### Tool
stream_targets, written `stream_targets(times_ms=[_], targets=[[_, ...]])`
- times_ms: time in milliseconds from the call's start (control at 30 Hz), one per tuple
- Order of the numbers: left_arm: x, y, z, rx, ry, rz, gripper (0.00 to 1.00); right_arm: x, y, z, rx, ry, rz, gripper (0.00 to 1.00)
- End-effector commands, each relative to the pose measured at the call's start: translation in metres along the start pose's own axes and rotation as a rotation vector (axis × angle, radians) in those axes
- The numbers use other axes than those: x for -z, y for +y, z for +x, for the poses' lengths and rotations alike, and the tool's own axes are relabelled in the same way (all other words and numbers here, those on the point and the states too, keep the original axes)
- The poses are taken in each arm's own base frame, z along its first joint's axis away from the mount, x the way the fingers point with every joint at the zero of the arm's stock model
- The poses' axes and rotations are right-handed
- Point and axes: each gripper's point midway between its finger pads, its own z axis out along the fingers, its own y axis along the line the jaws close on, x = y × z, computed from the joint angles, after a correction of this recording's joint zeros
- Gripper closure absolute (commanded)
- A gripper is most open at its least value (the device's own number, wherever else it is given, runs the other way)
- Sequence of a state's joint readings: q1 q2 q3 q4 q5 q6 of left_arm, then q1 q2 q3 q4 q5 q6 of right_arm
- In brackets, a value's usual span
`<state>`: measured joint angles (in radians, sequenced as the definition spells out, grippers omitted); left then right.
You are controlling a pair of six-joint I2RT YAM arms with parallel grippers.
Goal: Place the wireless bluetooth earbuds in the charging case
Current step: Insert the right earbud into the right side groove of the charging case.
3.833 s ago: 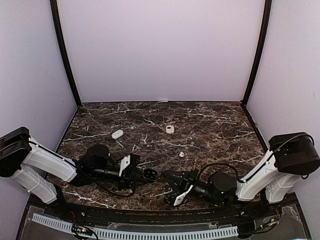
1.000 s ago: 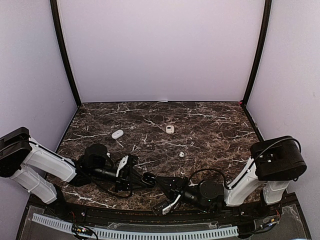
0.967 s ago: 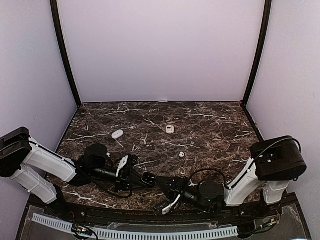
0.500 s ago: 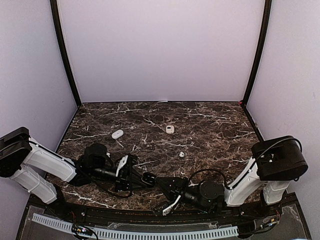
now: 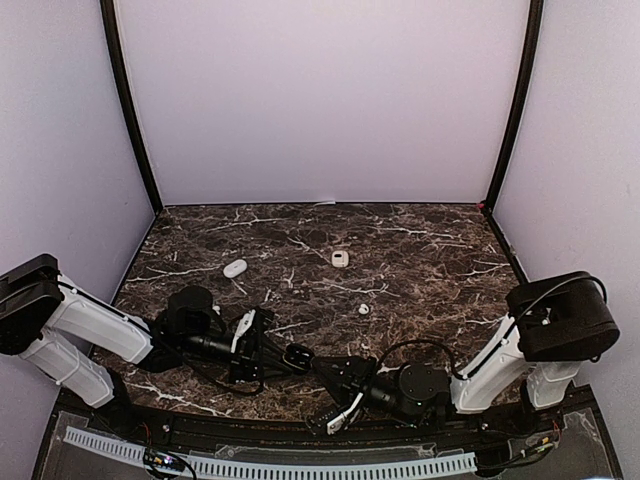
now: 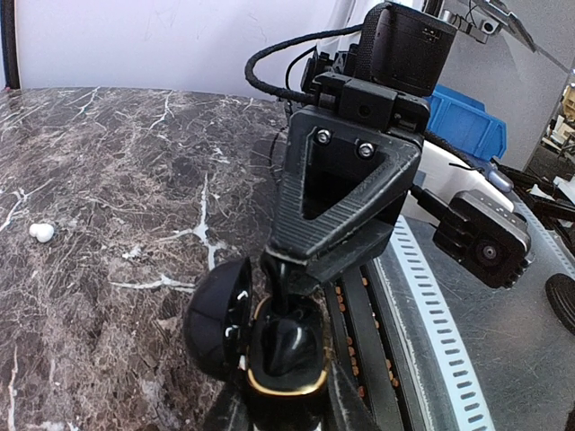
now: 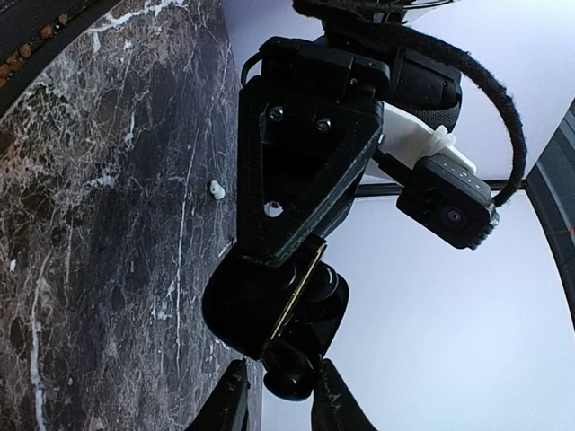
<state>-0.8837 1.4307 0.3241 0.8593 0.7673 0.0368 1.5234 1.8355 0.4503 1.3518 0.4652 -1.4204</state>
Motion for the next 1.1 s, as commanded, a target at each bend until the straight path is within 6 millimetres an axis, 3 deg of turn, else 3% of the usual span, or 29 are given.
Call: stream_targets(times_ms=[0,900,1067], targets=[[0.002,-0.001,-0.015,-0.045,-0.052,0.007,0.89,0.006,0.006,-0.009,-0.023,-0.037,-0.027,0.76],[0.002,-0.003,-0.013,-0.067,-0.044,0.021,0.89,0.006,0.013,-0.016,-0.098,-0.061,-0.064,0.76],[0.002,-0.004,-0.012,-0.069,-0.045,0.021,0.89,0.007,0.001,-0.018,-0.141,-0.073,-0.032,0.74]])
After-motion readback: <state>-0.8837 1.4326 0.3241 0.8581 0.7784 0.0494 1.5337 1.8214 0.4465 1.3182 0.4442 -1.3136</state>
